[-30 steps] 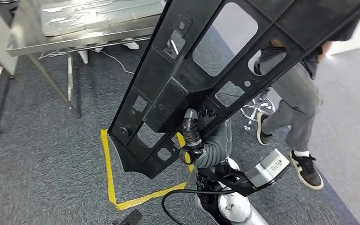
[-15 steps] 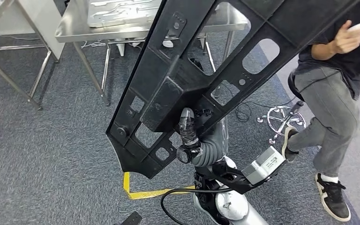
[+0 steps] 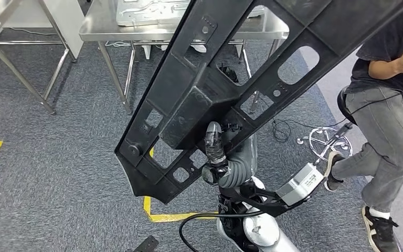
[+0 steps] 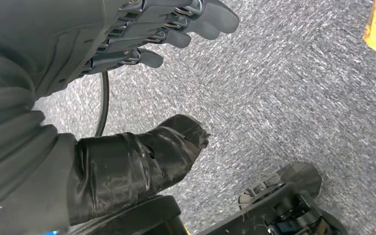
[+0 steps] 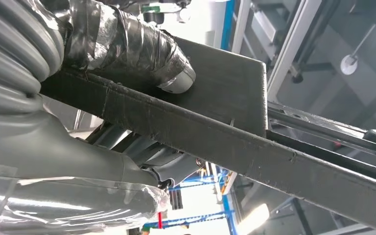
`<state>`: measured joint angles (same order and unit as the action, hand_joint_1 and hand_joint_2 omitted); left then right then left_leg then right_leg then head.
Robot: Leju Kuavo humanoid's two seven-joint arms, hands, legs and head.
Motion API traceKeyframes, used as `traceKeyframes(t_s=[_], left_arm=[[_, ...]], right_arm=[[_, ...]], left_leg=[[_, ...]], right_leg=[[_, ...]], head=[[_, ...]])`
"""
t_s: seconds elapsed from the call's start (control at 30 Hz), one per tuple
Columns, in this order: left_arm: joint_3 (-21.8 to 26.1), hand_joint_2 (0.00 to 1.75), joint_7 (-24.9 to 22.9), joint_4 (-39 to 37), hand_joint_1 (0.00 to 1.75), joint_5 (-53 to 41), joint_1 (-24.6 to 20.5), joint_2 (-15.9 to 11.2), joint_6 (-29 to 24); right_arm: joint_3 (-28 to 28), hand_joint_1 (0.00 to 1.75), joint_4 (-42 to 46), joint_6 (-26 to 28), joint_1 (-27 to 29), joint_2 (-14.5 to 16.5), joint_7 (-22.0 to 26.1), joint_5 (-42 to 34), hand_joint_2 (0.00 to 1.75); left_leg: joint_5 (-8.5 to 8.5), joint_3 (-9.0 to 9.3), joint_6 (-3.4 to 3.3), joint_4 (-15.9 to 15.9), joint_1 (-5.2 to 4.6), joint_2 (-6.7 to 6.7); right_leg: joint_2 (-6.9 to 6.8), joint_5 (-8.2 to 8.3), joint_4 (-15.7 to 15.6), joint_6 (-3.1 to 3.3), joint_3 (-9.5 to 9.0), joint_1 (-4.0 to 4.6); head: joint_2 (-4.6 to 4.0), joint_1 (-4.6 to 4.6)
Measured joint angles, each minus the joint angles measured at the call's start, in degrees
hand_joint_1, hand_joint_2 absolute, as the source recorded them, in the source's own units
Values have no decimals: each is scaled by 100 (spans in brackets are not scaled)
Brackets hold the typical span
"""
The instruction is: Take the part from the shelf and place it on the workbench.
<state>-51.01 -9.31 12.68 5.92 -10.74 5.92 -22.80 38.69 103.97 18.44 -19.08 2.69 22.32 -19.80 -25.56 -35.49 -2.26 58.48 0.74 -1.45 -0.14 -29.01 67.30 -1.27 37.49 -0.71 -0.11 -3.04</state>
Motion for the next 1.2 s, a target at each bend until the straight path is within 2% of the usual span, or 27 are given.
traceKeyframes(t_s=[0.03,0.07,0.1,0.13,0.23,0.3,0.37,0.4,0.43,0.47,0.5,0.57,0.63,0.73,0.77,0.8,0.87,0.9,0.93,0.97,1.03,1.07,1.1,1.2], left_arm=[[0,175,2,0,0,3,-3,1,1],[0,175,4,0,0,5,-5,2,1],[0,175,6,0,0,7,-6,2,2],[0,175,7,0,0,8,-7,2,4],[0,175,13,0,0,9,-6,2,13],[0,175,15,0,0,12,-13,2,21],[0,175,15,0,0,19,-9,2,30],[0,175,15,0,0,21,-1,1,32],[0,175,15,0,0,23,8,1,33],[0,175,15,0,0,23,13,0,33],[0,175,15,0,0,22,13,0,33],[0,175,15,0,0,23,-3,0,34],[0,175,14,0,0,24,-17,0,35],[0,175,7,0,0,24,-8,0,35],[0,175,4,0,0,24,-9,0,35],[0,175,3,0,0,24,-10,0,35],[0,175,-1,0,0,24,-13,0,35],[0,175,-3,0,0,24,-9,0,35],[0,175,-5,0,0,24,-4,0,35],[0,175,-7,0,0,25,0,0,35],[0,175,-9,0,0,26,1,5,35],[0,175,-10,0,0,30,-3,9,35],[0,175,-11,0,0,34,-9,13,33],[0,175,-8,0,0,43,-22,17,24]], right_arm=[[0,175,-1,-1,-2,0,8,-5,175],[0,175,-2,-2,-4,0,16,-10,175],[0,175,-3,-2,-4,0,24,-15,175],[0,175,-5,-3,-3,0,30,-17,175],[0,175,-9,-8,-8,8,41,-18,175],[0,175,-9,-19,-18,15,47,-18,175],[0,175,-16,-30,-16,15,49,-18,175],[0,175,-21,-35,-9,15,48,-18,175],[0,175,-25,-39,-3,15,48,-18,175],[0,175,-26,-42,1,15,48,-18,175],[0,175,-26,-45,1,15,48,-18,175],[0,175,-26,-57,-5,16,48,-18,175],[0,175,-26,-80,-13,16,47,-18,175],[0,175,-26,-100,-23,17,46,-21,175],[0,175,-26,-102,-29,17,47,-22,175],[0,175,-27,-105,-34,17,47,-22,175],[0,175,-39,-113,-39,16,45,-30,175],[0,175,-50,-117,-35,16,43,-40,175],[0,175,-61,-122,-32,15,41,-51,175],[0,175,-68,-127,-30,15,39,-63,175],[0,175,-75,-138,-32,15,39,-82,175],[0,175,-80,-147,-36,15,39,-91,175],[0,175,-85,-159,-41,16,37,-98,175],[0,175,-99,-190,-50,29,30,-109,175]], left_leg=[[-15,0,16,17,-10,-23],[-22,-7,39,27,-14,-40],[-25,-20,65,32,-18,-51],[-21,-28,96,27,-20,-58],[-67,-36,188,74,-12,-28],[-292,-243,234,521,-8,30],[-563,-646,265,1268,-3,54],[-593,-793,272,1502,-1,59],[-520,-841,274,1534,1,64],[-354,-763,269,1334,2,74],[-147,-587,255,965,3,94],[55,-230,205,281,-19,132],[10,-96,130,32,-40,135],[-43,0,12,-15,-28,102],[-63,52,-24,-22,-28,96],[-88,96,-54,-29,-30,93],[-152,166,-91,-28,-46,86],[-191,210,-96,-27,-56,79],[-237,269,-96,-26,-67,67],[-290,344,-94,-26,-79,53],[-407,503,-79,-29,-96,28],[-459,559,-60,-34,-101,15],[-505,591,-31,-49,-97,9],[-543,661,72,-35,-78,14]], right_leg=[[26,160,-385,21,-167,8],[51,248,-659,38,-289,15],[73,263,-796,51,-346,27],[80,249,-821,65,-359,41],[64,274,-893,148,-425,13],[30,272,-933,205,-486,1],[1,247,-929,241,-503,13],[-6,235,-926,245,-511,17],[-10,218,-925,243,-525,18],[-10,198,-924,232,-549,16],[-11,170,-924,216,-582,14],[-13,104,-921,159,-635,34],[-18,69,-920,91,-668,58],[-17,19,-789,9,-672,42],[-13,-64,-602,-8,-586,34],[-8,-177,-299,-22,-418,27],[-3,-431,432,-33,59,24],[-2,-491,670,-32,267,23],[-1,-457,717,-23,387,23],[1,-304,560,-3,404,27],[11,255,-148,81,247,55],[13,452,-474,123,161,80],[16,569,-686,161,94,108],[27,552,-873,236,-62,136]], head=[[0,0],[0,0],[0,-1],[0,-3],[0,-12],[0,-34],[0,-50],[0,-50],[0,-51],[0,-51],[0,-51],[1,-48],[1,-39],[0,-29],[0,-20],[0,-10],[0,3],[0,2],[0,2],[0,3],[0,3],[0,-5],[0,-11],[1,-14]])
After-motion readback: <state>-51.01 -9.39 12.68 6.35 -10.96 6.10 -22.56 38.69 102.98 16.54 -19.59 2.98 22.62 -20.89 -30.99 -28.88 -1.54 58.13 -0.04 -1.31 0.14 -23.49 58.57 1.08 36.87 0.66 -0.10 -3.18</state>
